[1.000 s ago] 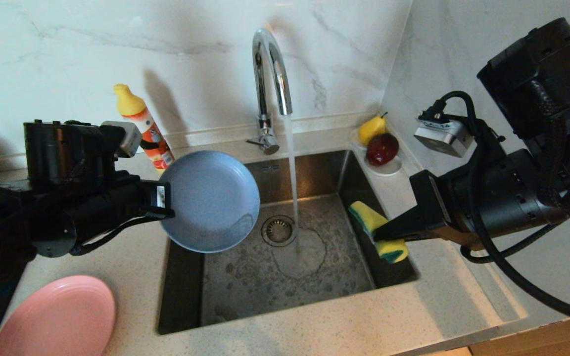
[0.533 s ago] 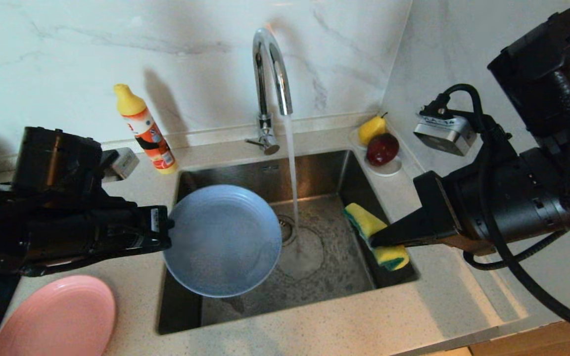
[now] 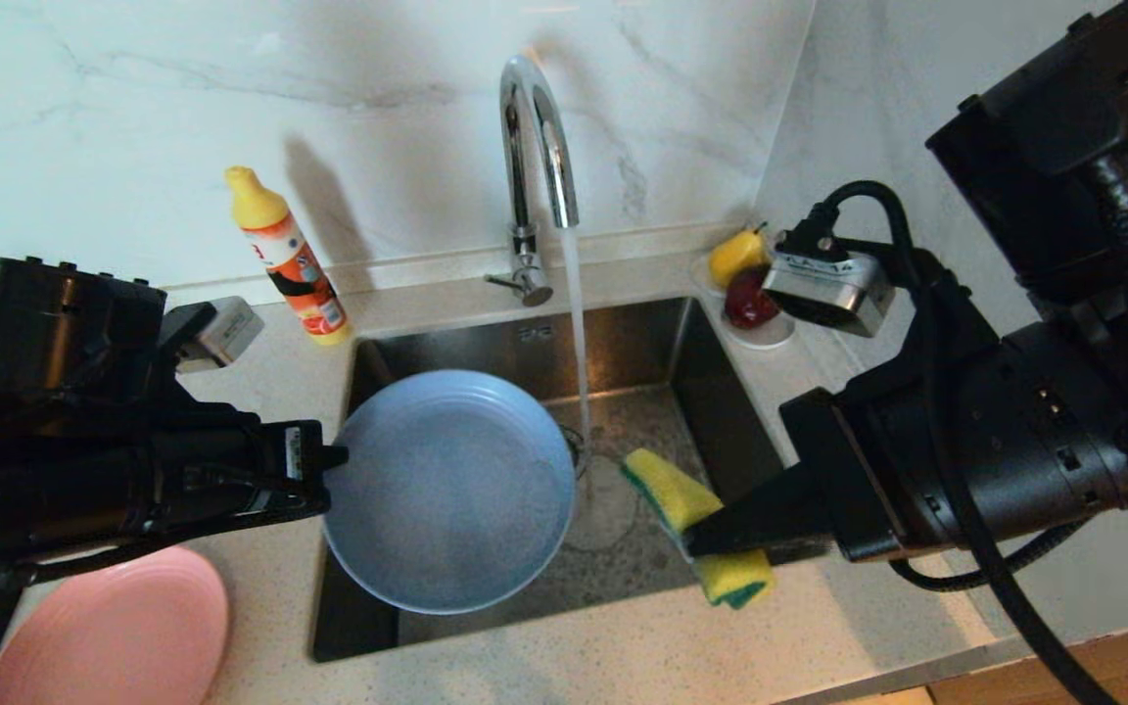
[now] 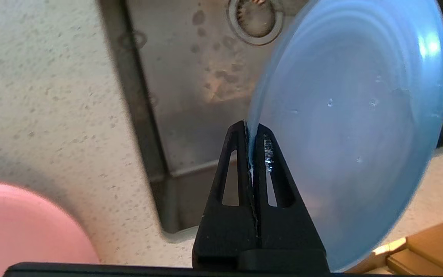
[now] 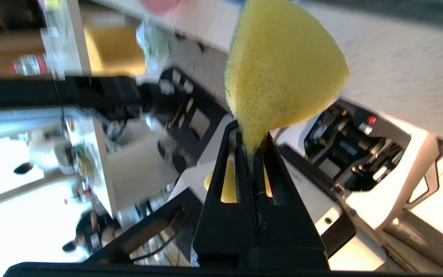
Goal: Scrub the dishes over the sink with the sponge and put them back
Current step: Wipe the plate
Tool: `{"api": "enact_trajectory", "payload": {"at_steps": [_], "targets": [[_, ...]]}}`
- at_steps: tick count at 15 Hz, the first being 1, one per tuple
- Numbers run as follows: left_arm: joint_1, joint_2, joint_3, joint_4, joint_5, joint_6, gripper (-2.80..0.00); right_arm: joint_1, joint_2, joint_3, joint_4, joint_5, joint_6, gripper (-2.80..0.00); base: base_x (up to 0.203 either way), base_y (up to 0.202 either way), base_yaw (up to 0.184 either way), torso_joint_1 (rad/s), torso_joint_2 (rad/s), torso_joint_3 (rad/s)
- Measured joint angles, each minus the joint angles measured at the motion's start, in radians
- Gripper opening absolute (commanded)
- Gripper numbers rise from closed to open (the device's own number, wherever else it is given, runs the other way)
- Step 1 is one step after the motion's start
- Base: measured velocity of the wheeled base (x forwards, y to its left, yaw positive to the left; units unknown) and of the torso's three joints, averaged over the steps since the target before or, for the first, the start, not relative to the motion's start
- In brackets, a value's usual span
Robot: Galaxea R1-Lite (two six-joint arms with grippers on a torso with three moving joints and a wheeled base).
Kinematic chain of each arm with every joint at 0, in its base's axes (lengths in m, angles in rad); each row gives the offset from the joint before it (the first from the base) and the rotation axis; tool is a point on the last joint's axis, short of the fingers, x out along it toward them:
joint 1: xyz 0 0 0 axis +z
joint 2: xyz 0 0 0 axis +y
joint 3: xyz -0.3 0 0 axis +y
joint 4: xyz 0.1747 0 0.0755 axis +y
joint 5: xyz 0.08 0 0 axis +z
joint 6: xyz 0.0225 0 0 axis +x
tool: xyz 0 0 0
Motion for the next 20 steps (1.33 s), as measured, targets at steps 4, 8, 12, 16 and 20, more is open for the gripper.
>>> {"api": "enact_trajectory", "payload": {"at_steps": [4, 8, 12, 16, 20], "targets": [[-0.058, -0.005, -0.012, -0.007, 0.0, 0.002, -2.8, 0.079, 0.055, -0.04, 0.024, -0.002, -0.003, -2.8, 0.0, 0.0, 0.0, 0.0, 0.0, 0.0], [-0.12, -0.003, -0.022, -0.009, 0.006, 0.004, -2.8, 0.139, 0.12, -0.09, 0.049, -0.001, -0.001, -2.8, 0.0, 0.0, 0.0, 0.0, 0.0, 0.0], [-0.161, 0.018, -0.024, -0.053, 0.024, 0.011, -2.8, 0.177, 0.172, -0.095, 0.055, -0.001, 0.0, -2.8, 0.0, 0.0, 0.0, 0.0, 0.0, 0.0], [-0.193, 0.047, -0.023, -0.089, 0.044, 0.011, -2.8, 0.211, 0.225, -0.131, 0.096, -0.009, -0.007, -2.8, 0.0, 0.0, 0.0, 0.0, 0.0, 0.0], [-0.205, 0.053, -0.022, -0.09, 0.044, 0.012, -2.8, 0.215, 0.275, -0.21, 0.163, -0.009, -0.024, -2.8, 0.0, 0.0, 0.0, 0.0, 0.0, 0.0]]}}
